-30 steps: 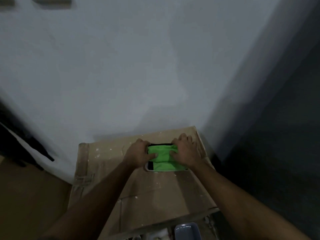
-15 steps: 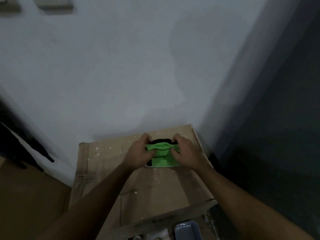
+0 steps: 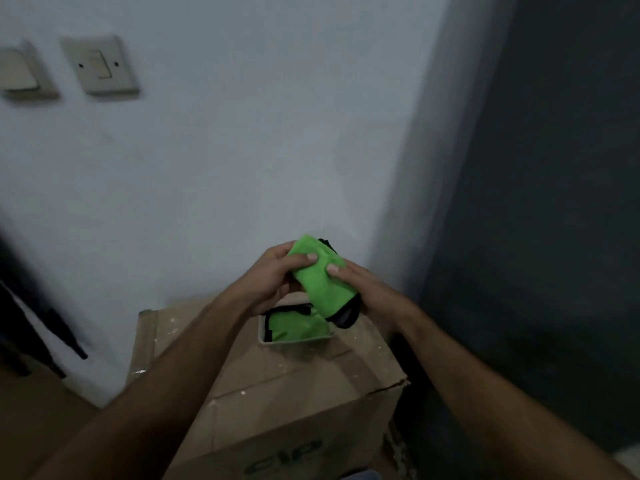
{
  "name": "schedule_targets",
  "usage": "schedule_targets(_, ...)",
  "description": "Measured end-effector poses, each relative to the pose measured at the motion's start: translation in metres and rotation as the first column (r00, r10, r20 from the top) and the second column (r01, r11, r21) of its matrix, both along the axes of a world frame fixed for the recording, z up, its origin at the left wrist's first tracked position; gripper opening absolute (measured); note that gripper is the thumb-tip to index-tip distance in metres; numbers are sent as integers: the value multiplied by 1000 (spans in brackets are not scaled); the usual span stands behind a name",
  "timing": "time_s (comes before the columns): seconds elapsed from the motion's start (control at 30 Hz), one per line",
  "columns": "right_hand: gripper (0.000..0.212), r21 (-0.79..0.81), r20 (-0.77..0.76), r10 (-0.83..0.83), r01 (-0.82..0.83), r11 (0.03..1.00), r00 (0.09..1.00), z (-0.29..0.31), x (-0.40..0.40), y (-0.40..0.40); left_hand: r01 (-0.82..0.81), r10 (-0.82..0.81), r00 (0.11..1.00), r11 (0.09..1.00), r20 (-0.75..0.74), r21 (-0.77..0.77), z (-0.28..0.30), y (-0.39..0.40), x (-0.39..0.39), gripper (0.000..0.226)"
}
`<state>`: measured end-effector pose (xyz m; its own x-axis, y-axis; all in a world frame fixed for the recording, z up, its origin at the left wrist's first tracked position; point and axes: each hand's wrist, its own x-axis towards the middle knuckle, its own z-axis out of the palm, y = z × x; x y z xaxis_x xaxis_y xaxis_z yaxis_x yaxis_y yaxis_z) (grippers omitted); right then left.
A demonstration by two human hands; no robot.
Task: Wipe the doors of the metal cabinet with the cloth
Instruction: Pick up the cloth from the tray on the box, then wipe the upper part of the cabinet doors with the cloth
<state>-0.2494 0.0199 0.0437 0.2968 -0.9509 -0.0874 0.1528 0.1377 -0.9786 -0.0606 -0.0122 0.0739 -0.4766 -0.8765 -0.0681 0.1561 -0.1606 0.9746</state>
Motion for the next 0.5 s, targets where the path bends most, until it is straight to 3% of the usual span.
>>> schedule_targets(0.1, 43, -9, 62, -17, 17, 1000, 998, 27, -25, 36, 24, -7, 994, 988, 112, -152, 31, 25, -31, 33)
schedule_targets(0.2, 37, -118, -116, -76, 62, 991, 990, 57, -61, 74, 23, 37, 983, 946, 178, -323, 57, 57, -69, 19)
schedule_targets(0.27, 22, -194, -192, -137, 99, 976, 972, 71, -88, 100, 12, 52, 987, 920, 153, -391, 70, 83, -99, 21)
schedule_targets(0.33, 14, -264, -163, -191, 143, 954, 968, 80, -115, 127, -20, 74, 992, 895, 105, -446, 80, 112, -130, 24)
schedule_targets(0.43, 31, -365, -77, -263, 218, 905, 962, 97, -157, 175, -84, 111, 994, 856, 23, -510, 93, 157, -180, 24)
schedule_targets(0.5, 29, -390, -21, -314, 282, 877, 949, 112, -184, 208, -125, 136, 990, 826, -20, -550, 108, 183, -214, 25)
